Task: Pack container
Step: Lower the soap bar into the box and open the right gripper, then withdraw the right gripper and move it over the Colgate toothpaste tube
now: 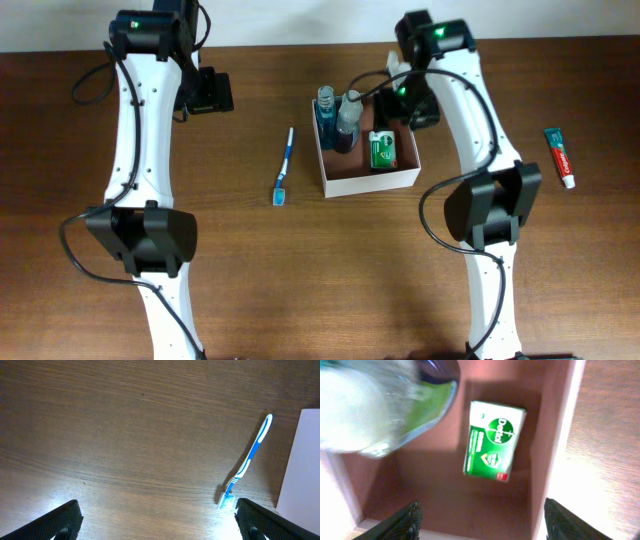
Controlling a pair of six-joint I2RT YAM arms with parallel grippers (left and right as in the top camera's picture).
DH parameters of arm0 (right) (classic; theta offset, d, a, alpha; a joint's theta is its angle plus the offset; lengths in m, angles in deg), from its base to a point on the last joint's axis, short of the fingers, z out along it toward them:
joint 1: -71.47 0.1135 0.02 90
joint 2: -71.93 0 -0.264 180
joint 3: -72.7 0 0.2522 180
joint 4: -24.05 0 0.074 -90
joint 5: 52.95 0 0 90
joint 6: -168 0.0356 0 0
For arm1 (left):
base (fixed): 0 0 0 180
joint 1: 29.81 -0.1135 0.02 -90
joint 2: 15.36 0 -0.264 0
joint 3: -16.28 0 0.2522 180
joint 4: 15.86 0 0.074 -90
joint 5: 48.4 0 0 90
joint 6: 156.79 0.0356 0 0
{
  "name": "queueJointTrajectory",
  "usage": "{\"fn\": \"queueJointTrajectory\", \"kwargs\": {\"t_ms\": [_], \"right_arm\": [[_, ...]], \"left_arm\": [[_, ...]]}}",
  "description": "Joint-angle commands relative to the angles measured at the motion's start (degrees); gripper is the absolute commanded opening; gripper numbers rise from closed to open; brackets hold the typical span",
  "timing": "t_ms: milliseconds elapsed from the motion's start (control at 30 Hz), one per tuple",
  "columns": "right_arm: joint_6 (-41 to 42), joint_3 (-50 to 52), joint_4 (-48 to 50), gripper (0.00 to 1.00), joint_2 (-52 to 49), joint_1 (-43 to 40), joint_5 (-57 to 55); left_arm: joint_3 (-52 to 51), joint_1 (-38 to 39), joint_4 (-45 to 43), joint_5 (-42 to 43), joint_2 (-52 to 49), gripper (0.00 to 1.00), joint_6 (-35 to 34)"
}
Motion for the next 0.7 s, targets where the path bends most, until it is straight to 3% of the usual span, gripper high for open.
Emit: {"fn": "queueJointTrajectory", "kwargs": {"t_ms": [0,100,167,300,367,667], "right_arm": [[-0.2,-7.5,-1.9,0.73,3.5,-1.5,-0.5],[-0.2,-12.7,-3.3,0.73,3.5,-3.5,-2.9],[-0.2,-13.3,-3.5,0.66,3.5,-5.1,-6.1],[-0.6,-10.5,-5.2,0.21,2.8,-7.8,-7.7],[-0.6,-7.1,-5.2,0.07,2.8,-8.4,-7.8],[-0.9,9.6,-1.6,0.04,2.8,-8.4,-6.9]], "left_arm": [[-0.2,-0.2,-0.1,0.4,0.4,0.99,-0.5],[-0.2,-0.2,-0.1,0.4,0.4,0.99,-0.5],[-0.2,-0.2,-0.1,0.4,0.4,0.99,-0.5],[-0.2,-0.2,-0.1,0.4,0.4,1.0,-0.5],[-0.2,-0.2,-0.1,0.4,0.4,0.99,-0.5],[-0.2,-0.2,-0.1,0.4,0.4,0.99,-0.5]]}}
